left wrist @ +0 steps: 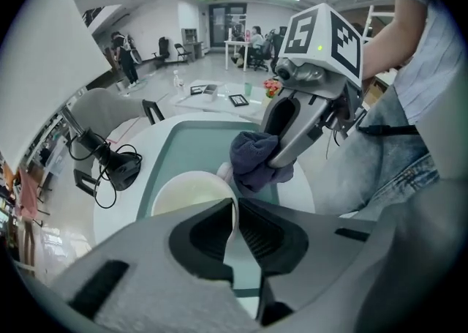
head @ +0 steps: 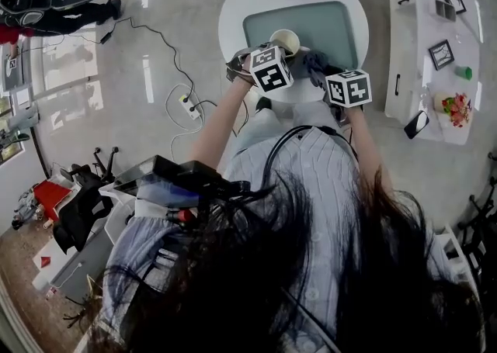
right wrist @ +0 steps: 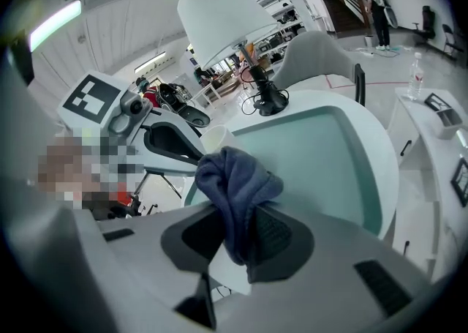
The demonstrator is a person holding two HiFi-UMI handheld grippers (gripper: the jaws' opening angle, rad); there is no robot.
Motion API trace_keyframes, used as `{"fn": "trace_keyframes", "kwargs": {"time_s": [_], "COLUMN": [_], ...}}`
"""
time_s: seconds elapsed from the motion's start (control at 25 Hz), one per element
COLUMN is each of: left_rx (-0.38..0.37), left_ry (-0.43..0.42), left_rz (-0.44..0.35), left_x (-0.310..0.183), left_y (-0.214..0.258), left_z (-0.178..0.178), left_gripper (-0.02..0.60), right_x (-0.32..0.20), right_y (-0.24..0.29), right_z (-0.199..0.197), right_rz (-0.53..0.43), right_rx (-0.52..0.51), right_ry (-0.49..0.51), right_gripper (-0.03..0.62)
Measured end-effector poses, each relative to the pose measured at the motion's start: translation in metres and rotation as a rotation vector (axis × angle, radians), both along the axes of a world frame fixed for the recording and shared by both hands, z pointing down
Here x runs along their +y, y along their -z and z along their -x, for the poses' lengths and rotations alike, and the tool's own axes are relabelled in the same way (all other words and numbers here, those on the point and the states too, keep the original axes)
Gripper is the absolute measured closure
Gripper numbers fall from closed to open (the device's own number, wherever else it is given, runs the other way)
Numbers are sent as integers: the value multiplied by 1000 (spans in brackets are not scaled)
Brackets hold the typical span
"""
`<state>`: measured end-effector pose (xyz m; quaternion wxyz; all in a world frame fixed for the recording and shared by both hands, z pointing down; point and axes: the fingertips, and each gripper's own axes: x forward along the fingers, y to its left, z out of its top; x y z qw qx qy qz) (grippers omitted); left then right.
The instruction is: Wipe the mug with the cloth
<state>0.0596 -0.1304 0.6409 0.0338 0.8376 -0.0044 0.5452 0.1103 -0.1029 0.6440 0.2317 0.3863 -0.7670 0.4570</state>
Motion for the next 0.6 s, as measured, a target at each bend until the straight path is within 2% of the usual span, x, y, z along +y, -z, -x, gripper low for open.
{"fn": "trace_keyframes", "kwargs": {"time_s": [0.16,0.32,0.52,0.6], "left_rx": [3,-18,-89,-116], "left_ry": [-119,-301,-576,-645], "left_rz": [26,20,-10,-27], "left_x": [6,12,19,18], "left_y": [-2,-2,-8,-10], "left_z": [4,10,19,21], "left_gripper": [543,543,543,543], "right_x": [3,7,5,5], "right_y": [-1,-3,-3,-2], "right_z": [-3,0,3,10], "right_rz": [-4,-14,-7,-12], "right_rx": [-1,33,17,16], "right_ry": [18,87,109,147], "right_gripper": [499,499,499,499]}}
